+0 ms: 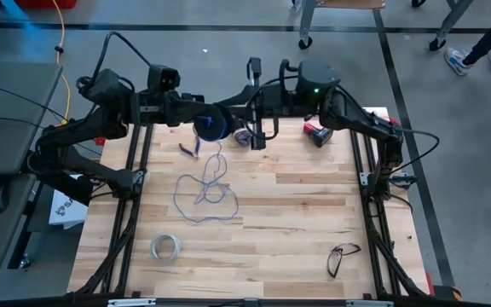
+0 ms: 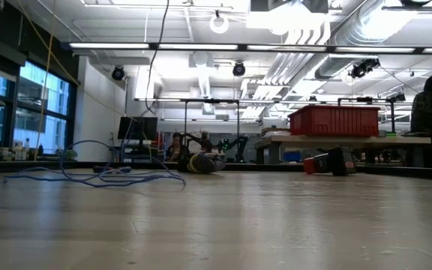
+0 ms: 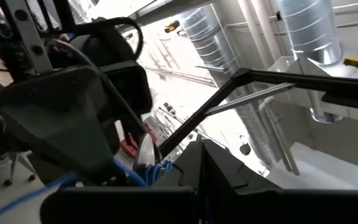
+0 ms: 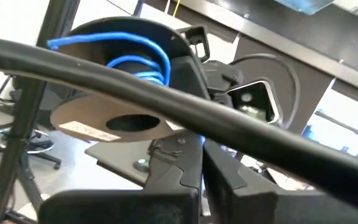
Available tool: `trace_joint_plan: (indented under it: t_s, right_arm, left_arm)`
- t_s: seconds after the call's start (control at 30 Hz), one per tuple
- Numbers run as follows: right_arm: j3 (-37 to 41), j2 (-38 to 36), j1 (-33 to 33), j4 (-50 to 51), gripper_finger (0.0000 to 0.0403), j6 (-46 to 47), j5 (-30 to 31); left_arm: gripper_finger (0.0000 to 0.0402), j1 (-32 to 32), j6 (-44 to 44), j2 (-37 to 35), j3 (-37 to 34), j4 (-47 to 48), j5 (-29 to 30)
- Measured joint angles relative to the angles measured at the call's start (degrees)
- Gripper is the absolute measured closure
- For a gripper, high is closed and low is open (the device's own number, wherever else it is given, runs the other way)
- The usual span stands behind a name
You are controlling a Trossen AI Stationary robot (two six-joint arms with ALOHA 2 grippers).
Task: Coil cords
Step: Coil the blue wire onto the black spool
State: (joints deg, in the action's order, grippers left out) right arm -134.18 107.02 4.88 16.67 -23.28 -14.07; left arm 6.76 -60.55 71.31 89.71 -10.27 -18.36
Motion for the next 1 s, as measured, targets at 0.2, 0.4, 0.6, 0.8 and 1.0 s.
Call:
trace_joint_plan:
  t_s: [0.2, 0.4, 0.6, 0.8, 1.0]
  right_arm:
    - [0.0, -0.9, 1.1, -0.4, 0.0403, -1.3, 0.0]
    - [0.0, -0.9, 1.5, -1.5, 0.0403, -1.2, -2.8]
    - [0.0, -0.8, 1.3, -1.7, 0.0403, -2.4, -2.6]
    - [0.0, -0.3, 1.2, -1.4, 0.0403, -2.6, -3.5]
    - [0.0, 0.2, 1.5, -2.5, 0.0403, -2.3, -1.7]
  left_arm:
    - [0.0401, -0.1, 0.2, -0.3, 0.0, 0.0, -0.2]
    - [0.0402, 0.6, 2.2, -0.5, 0.0, -0.2, 1.4]
    - [0.0402, 3.1, 3.6, -0.2, 0.0, -4.5, 2.8]
    - [0.0402, 5.3, 3.6, 0.6, 0.1, -11.4, 3.5]
    - [0.0402, 5.6, 0.4, 1.5, 0.1, -13.8, 0.6]
